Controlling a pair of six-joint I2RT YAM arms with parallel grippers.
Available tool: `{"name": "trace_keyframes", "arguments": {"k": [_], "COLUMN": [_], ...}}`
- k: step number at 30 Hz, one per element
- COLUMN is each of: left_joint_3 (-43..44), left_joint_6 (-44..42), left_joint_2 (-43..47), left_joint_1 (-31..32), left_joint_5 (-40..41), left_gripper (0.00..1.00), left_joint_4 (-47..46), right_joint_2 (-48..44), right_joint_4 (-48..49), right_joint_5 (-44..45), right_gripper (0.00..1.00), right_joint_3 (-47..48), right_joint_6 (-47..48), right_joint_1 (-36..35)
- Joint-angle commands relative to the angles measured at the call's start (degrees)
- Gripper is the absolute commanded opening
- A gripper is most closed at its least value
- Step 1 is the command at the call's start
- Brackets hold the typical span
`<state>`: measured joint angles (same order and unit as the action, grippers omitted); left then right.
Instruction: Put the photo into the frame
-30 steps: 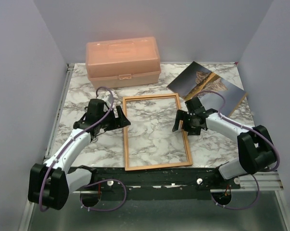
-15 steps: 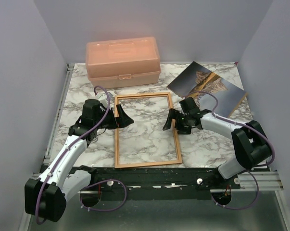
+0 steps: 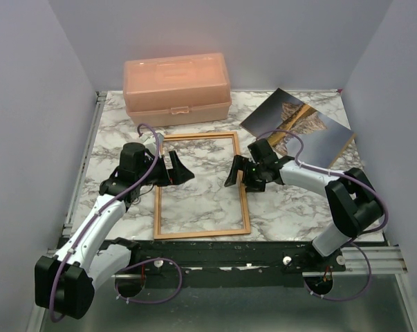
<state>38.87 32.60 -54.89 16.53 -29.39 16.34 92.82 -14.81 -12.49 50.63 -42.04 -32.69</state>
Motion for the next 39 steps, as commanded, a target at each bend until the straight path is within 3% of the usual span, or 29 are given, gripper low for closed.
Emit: {"name": "trace_keyframes", "arguments": {"k": [1,9,17,27,34,39], "left_joint_3": [0.7,1.1,6.2,16.7,18.6,17.9], "left_joint_6": [-0.2,1.4,3.2,0.1,-1.2,-1.7], "left_joint_2": [0.3,-2.1,-9.1,-14.5,-14.1,-13.0], "left_joint_1": [0.7,4.8,15.4,27.6,31.1,31.3], "left_joint_5": [-1.5,-1.0,4.0,20.5,27.8,28.7], "left_gripper": [0.98,0.98,0.98,0.99,0.99,0.99], "left_joint_4": [-1.0,-3.3,-4.6,3.8,6.8,6.4], "right_joint_2": [-2.1,-6.0,-11.0,-16.6,-19.5,-19.3], "right_joint_4": [-2.0,-3.7,-0.7,-2.8,-10.7,-16.0], "right_joint_5": [2.7,1.7,-7.3,-13.9,-8.6,3.8], "right_gripper": [1.0,1.0,1.0,1.0,1.0,1.0], "right_joint_3": [1.2,-0.6,-5.8,-8.4,-5.6,-0.8], "right_joint_6": [-0.1,1.6,2.7,5.1,9.7,10.4], "right_joint_1": [-0.3,3.2,12.7,25.6,35.8,39.7]}}
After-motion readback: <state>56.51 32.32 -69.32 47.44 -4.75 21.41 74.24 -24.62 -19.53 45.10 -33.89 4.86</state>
